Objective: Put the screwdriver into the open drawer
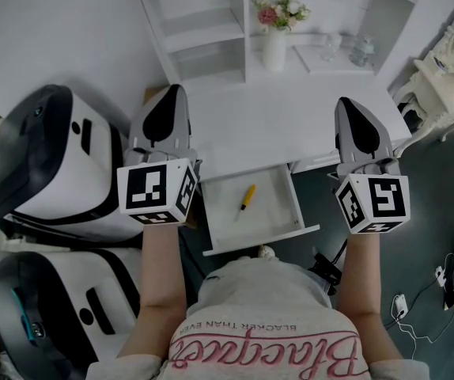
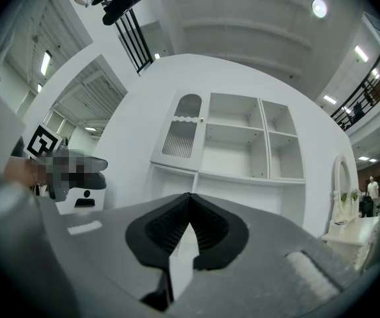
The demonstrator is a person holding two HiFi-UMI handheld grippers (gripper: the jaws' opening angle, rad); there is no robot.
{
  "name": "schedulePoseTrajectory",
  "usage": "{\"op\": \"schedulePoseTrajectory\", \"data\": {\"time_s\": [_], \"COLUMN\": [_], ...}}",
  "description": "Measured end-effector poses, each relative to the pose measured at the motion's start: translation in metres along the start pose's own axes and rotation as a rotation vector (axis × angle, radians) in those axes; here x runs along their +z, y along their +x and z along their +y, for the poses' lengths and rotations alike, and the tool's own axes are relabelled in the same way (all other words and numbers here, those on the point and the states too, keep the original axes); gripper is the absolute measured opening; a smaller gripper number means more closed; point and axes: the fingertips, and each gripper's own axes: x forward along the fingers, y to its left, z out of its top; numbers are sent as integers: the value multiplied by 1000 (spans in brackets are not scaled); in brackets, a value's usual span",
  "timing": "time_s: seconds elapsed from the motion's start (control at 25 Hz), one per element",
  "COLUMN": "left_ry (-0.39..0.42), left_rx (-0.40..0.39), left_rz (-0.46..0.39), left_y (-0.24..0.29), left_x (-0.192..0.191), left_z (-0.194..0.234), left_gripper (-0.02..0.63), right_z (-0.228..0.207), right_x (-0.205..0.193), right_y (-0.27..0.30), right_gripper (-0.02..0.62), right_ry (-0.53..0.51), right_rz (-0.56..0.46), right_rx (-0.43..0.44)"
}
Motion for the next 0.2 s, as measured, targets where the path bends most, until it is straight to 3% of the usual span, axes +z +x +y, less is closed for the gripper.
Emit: {"op": "schedulePoseTrajectory", "data": {"time_s": [0.2], "left_ry": [6], "left_rx": [-8], "left_rz": [1], "left_y": [0], "left_x": [0], "left_z": [-3], "left_gripper": [18], "right_z": [-1], "right_x": [2], "right_y": [-1], "right_gripper": [0], "right_ry": [-1], "right_rz": [-6], "right_rx": [-4]}}
